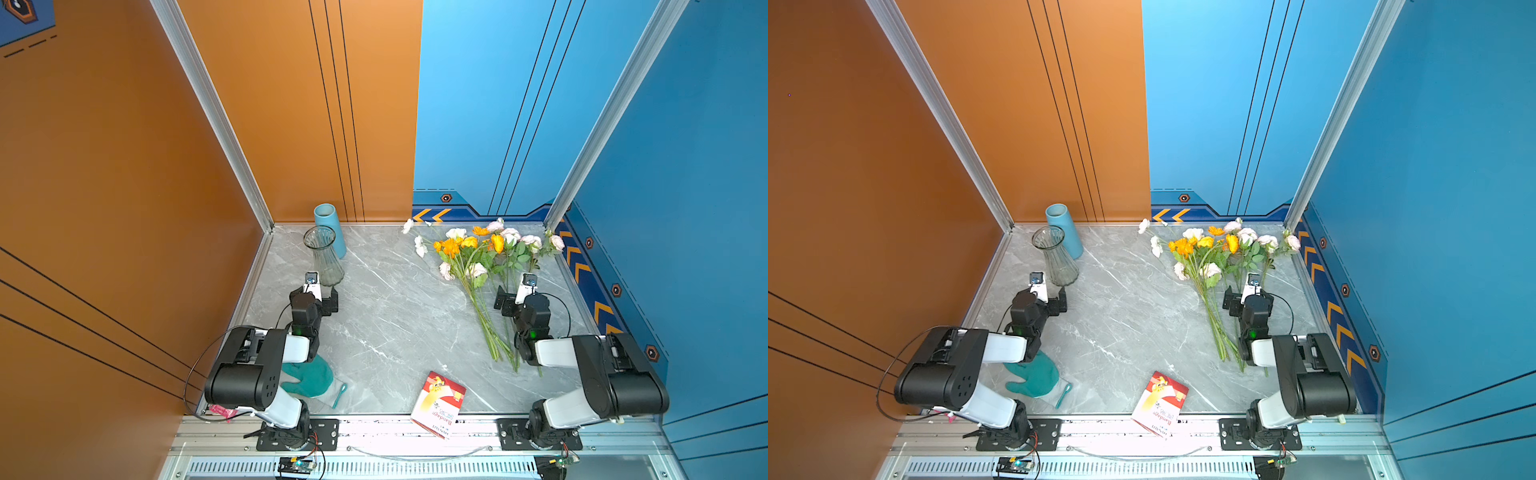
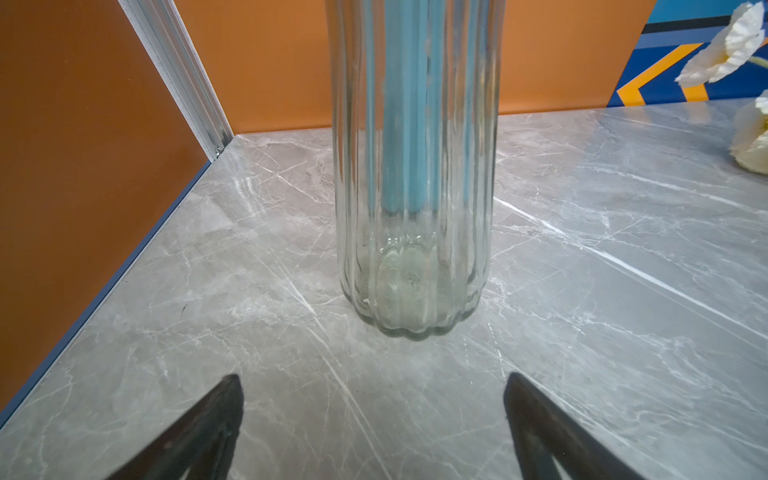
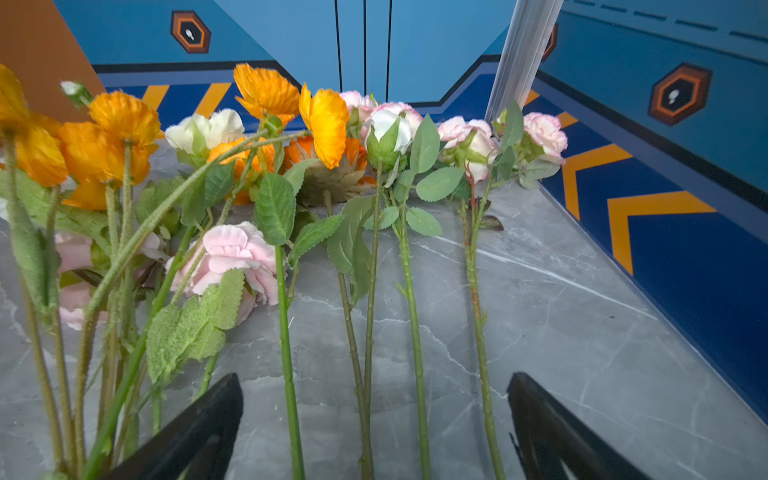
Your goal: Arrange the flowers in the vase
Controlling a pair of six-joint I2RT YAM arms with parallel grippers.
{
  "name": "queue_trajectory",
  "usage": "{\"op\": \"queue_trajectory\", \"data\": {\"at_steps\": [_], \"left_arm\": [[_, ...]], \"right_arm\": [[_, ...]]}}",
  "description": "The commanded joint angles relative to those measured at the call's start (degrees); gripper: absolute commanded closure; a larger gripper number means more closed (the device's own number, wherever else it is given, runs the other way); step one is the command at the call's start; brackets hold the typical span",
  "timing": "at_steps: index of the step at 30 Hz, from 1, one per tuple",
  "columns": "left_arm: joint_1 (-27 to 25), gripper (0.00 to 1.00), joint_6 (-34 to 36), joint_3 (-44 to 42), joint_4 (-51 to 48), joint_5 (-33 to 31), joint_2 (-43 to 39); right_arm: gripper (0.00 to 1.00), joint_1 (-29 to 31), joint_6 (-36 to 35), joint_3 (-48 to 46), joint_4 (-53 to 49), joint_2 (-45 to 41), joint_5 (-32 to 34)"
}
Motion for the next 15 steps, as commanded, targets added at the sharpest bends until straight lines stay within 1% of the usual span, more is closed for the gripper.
{"op": "queue_trajectory", "data": {"at_steps": [1, 4, 5, 7, 10, 13, 15], "left_arm": [[-0.66, 0.02, 0.78, -2.27, -0.05, 0.11, -5.15], [-2.75, 0.02, 1.45, -4.69, -1.23, -3.19, -10.84], [-3.2, 0.02, 0.97, -5.18, -2.49, -4.3, -13.11], [-3.54, 0.02, -1.43, -5.17, -7.05, -5.7, -17.34], [-3.6, 0.02, -3.87, -4.2, -13.97, -3.92, -23.19], [-3.73, 0.02, -4.42, -3.09, -16.11, -1.93, -26.31], [-3.64, 0.02, -4.01, -1.76, -16.05, 0.38, -26.37]], "right_arm": [[0.0, 1.43, -0.12, 1.74, -9.72, -8.86, 0.16], [0.0, 2.6, 3.22, 6.05, -22.83, -15.75, -1.42], [0.0, 3.34, 4.15, 7.6, -26.22, -17.76, -2.52], [0.0, 5.7, 5.28, 10.67, -31.63, -20.35, -2.72], [0.0, 11.07, 6.7, 16.48, -39.79, -22.47, -2.28], [0.0, 18.41, 8.59, 22.17, -46.41, -22.64, -0.9], [0.0, 23.93, 9.59, 24.63, -47.92, -21.9, -0.12]]}}
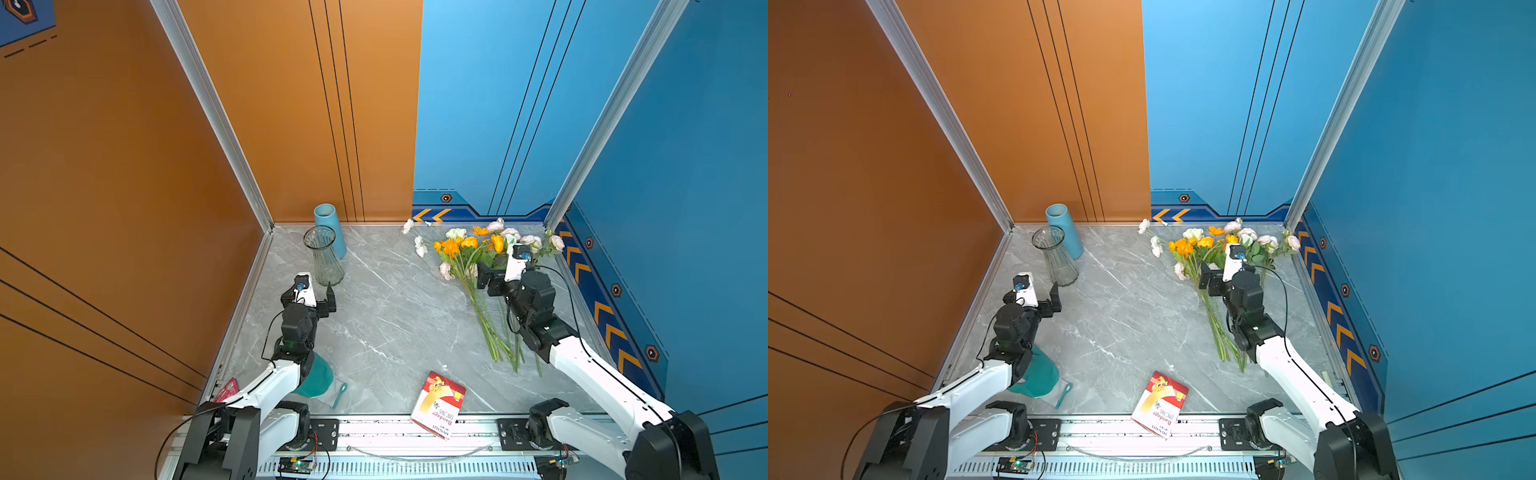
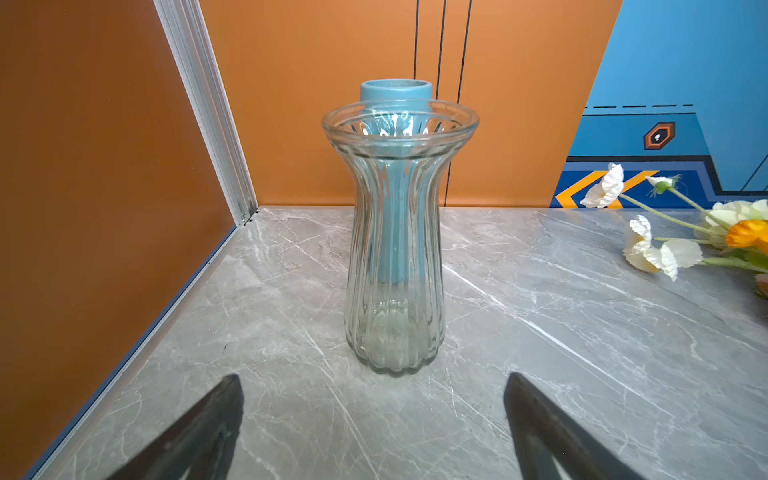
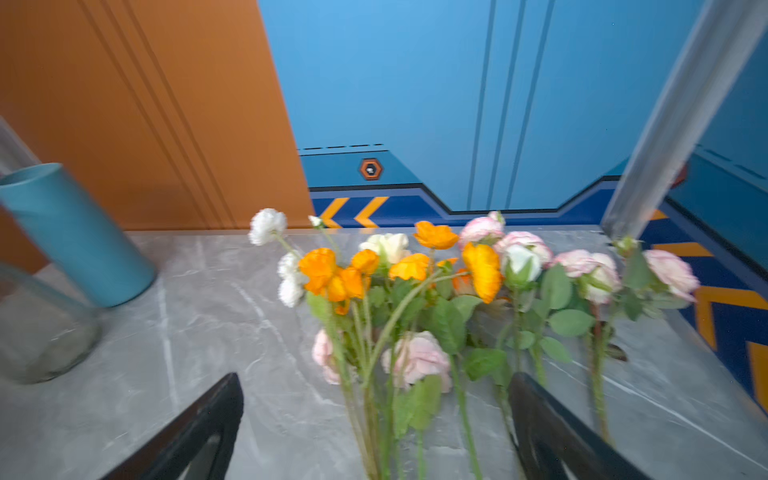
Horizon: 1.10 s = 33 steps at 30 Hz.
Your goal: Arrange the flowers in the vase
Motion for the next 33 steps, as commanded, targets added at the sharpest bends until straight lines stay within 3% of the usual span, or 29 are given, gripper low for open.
{"op": "queue_trajectory", "data": {"at_steps": [1, 5, 8, 14, 25, 33], "left_arm": [[-0.06, 0.02, -0.84, 3.27, -3.96, 4.1, 0.01], [0.08, 0.02, 0.25, 8.14, -3.2, 8.91, 4.46], [0.3, 0.02, 0.77, 10.72, 0.29, 8.77, 7.86], [1.79, 0.02, 1.51, 15.99, 3.4, 8.78, 15.7], [3.62, 0.02, -0.87, 20.66, 14.73, 8.62, 28.14], [4.79, 0.02, -2.62, 23.51, 19.74, 11.0, 34.46]], "right_arm": [[0.0, 7.79, 3.25, 4.03, -9.54, 0.78, 1.3], [0.0, 17.45, 3.8, 8.02, -8.35, 4.41, 1.25], [0.0, 24.39, 2.97, 10.99, -7.2, 7.28, 0.34], [0.0, 30.92, 3.15, 16.42, -6.77, 12.33, -2.43], [0.0, 36.25, 0.32, 18.46, -3.53, 16.44, -3.96], [0.0, 36.36, -0.51, 19.35, -4.16, 17.83, -2.8]]}}
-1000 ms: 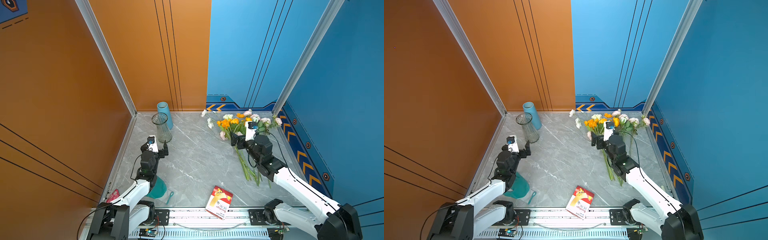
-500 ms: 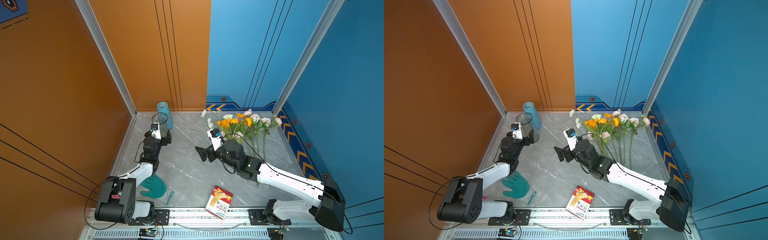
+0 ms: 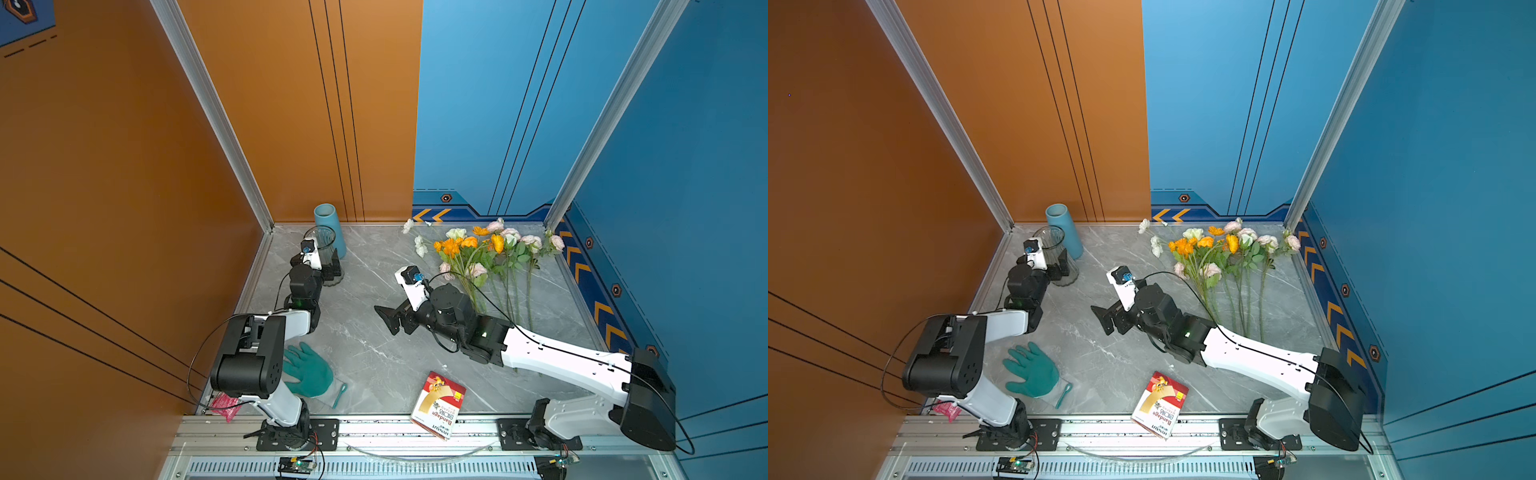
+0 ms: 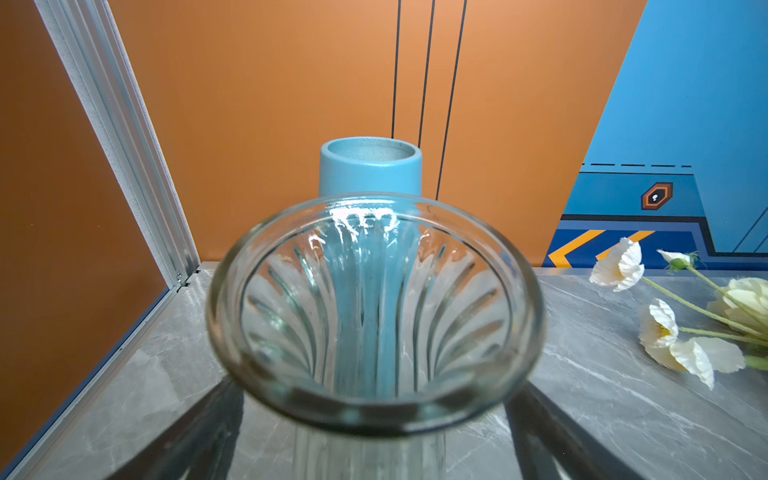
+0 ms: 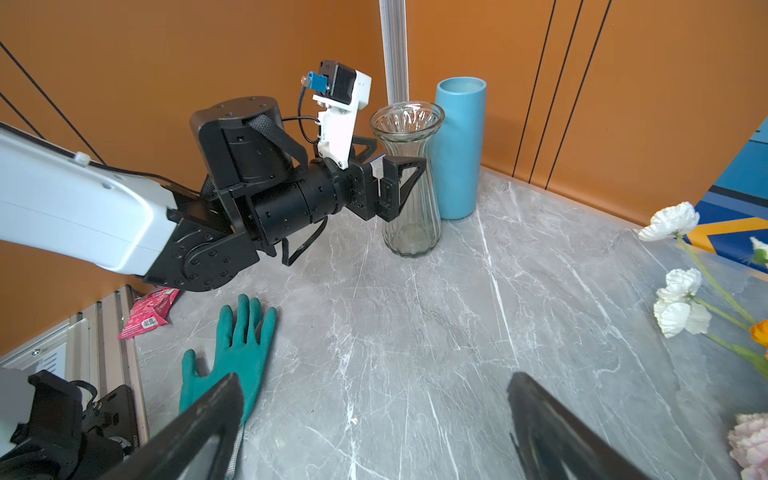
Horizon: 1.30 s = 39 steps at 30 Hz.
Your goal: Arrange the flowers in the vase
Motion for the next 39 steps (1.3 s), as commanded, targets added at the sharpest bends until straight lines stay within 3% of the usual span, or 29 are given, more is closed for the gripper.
{"op": "queue_trajectory", "data": {"at_steps": [1, 10, 21, 30, 39], "left_arm": [[0.46, 0.02, -0.97, 1.5, 5.21, 2.52, 2.17], [0.81, 0.0, -1.29, 3.32, 10.17, 2.36, 6.73], [0.99, 0.13, -1.43, 3.39, 20.37, 2.09, 12.78], [1.56, 0.26, -0.4, 4.16, 21.79, 3.59, 14.11], [1.56, 0.49, 0.55, 2.84, 21.92, 7.67, 12.02]], "right_arm": [[0.0, 0.13, -1.27, 1.5, 0.56, 0.88, 0.51], [0.0, 0.1, -1.27, 2.31, 0.65, 2.88, 0.45], [0.0, 0.14, -1.34, 2.85, -0.22, 3.87, -0.19], [0.0, 0.1, -1.28, 2.89, -0.84, 4.37, -0.54], [0.0, 0.32, -1.19, 2.84, -0.93, 5.12, -1.55]]}}
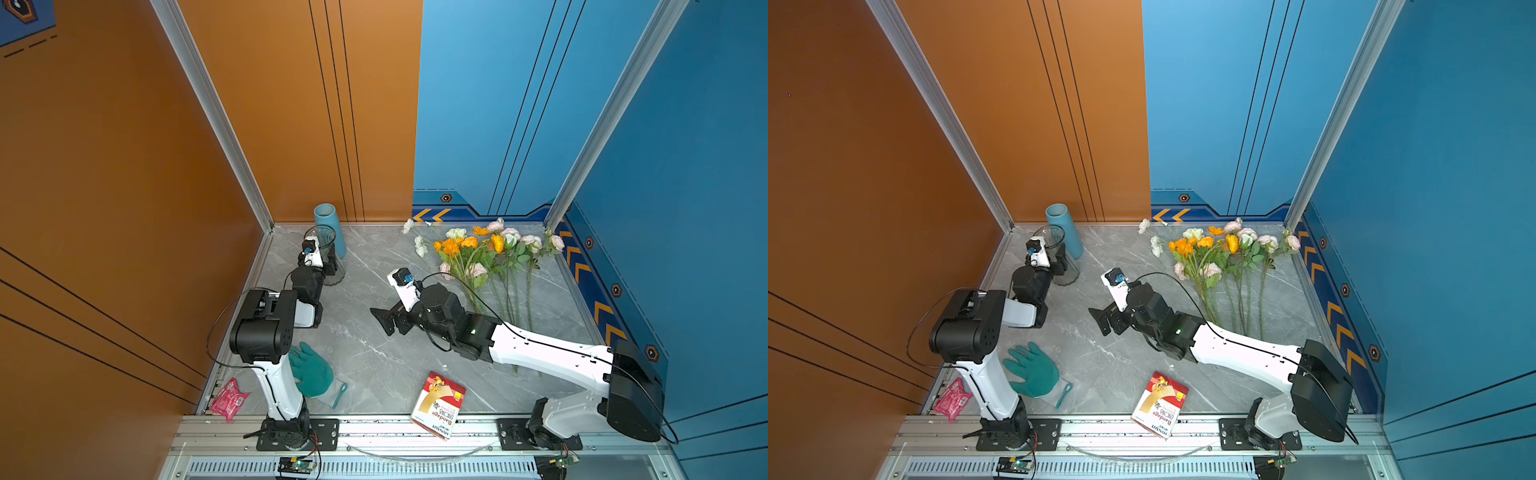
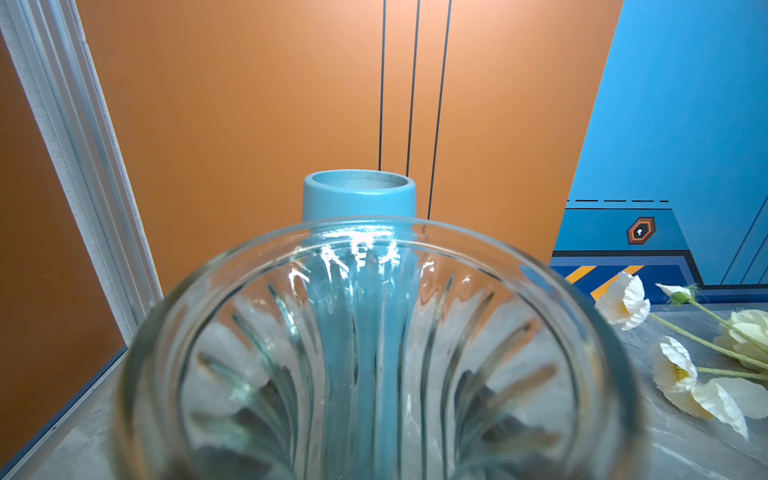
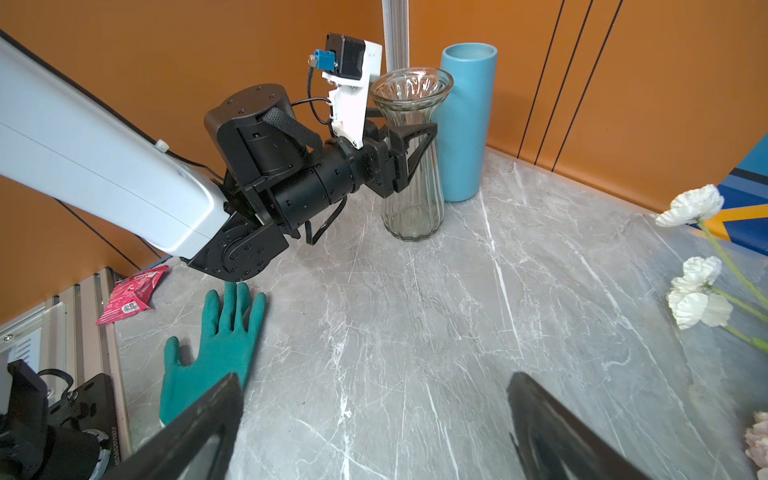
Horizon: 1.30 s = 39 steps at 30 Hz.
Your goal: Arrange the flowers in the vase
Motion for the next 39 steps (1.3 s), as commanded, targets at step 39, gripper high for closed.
{"op": "queue_trajectory", "data": {"at_steps": [39], "left_arm": [[-42.85, 0.72, 7.48, -2.22, 2.72, -10.91, -10.67]], "right_arm": [[0.0, -20.62, 7.58, -25.5, -16.74, -38.59, 3.73]]}}
